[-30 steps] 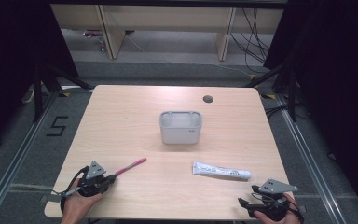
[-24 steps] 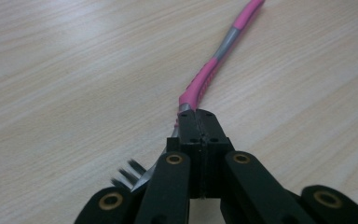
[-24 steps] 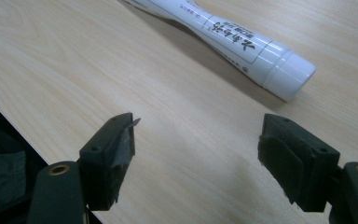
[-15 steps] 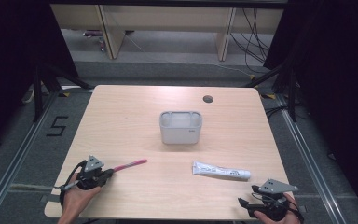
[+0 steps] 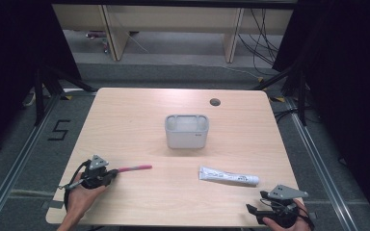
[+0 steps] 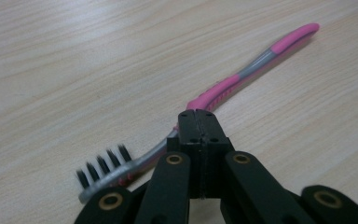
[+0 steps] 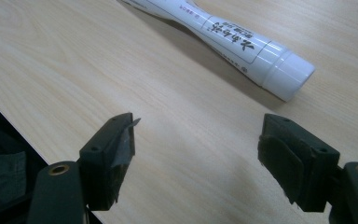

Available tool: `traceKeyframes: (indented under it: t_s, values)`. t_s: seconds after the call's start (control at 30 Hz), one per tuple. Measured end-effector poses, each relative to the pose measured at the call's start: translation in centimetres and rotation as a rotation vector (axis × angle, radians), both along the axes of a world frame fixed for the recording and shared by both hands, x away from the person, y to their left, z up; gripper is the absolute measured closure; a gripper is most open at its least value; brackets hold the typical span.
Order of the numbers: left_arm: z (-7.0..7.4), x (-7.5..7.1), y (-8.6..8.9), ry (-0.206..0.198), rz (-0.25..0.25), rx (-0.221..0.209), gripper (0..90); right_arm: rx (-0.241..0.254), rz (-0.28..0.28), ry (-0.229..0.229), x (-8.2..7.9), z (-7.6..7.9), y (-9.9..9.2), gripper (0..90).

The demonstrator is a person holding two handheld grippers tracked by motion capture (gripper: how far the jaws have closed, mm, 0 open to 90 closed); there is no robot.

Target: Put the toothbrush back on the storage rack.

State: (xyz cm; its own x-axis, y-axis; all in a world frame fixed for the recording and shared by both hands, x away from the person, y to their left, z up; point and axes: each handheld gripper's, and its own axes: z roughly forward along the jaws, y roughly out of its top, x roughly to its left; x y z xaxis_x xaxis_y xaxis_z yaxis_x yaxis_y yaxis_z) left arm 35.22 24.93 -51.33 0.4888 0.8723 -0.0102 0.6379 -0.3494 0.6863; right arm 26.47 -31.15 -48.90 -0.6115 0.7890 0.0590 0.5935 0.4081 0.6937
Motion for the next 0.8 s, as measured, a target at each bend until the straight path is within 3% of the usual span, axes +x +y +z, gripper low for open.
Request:
traceKeyframes:
  t_s: [0.23, 0.27, 0.37, 0.4, 0.43, 0.5, 0.6, 0.63, 0.73, 0.8]
  values:
    - [0.3, 0.7, -0.3, -0.006, 0.003, -0.013, 89.5, -0.012, 0.006, -0.009, 0.1, 0.0, -0.1, 27.3]
    - [0.4, 0.9, -0.3, -0.001, -0.005, 0.007, 89.5, -0.011, 0.006, -0.009, 0.1, 0.0, -0.1, 27.3]
    - [0.4, 1.3, -0.4, -0.002, 0.01, -0.013, 89.5, -0.007, 0.006, -0.014, 0.1, 0.0, -0.1, 27.3]
    - [0.4, 1.4, -0.4, -0.006, 0.016, -0.001, 89.6, -0.006, 0.006, -0.014, 0.1, 0.0, -0.1, 27.3]
    - [0.5, 1.5, -0.4, 0.002, 0.014, -0.015, 89.6, 0.009, -0.016, 0.02, -0.1, 0.0, 0.1, 27.3]
    - [0.6, 1.6, -0.3, 0.0, 0.014, -0.013, 89.6, 0.01, -0.014, 0.02, -0.1, 0.0, 0.1, 27.3]
    - [0.6, 2.1, -0.3, 0.006, 0.025, -0.01, 89.6, -0.002, 0.007, -0.005, 0.1, 0.0, -0.1, 27.3]
    - [0.5, 2.2, -0.4, 0.001, 0.038, -0.026, 89.6, -0.005, 0.005, -0.012, 0.1, 0.0, -0.1, 27.3]
    - [0.5, 2.7, -0.2, 0.009, 0.045, -0.012, 89.6, 0.006, -0.003, 0.008, 0.0, 0.0, 0.0, 27.3]
    - [0.6, 3.1, -0.2, 0.01, 0.047, -0.016, 89.6, 0.003, 0.003, -0.005, 0.1, 0.0, -0.1, 27.3]
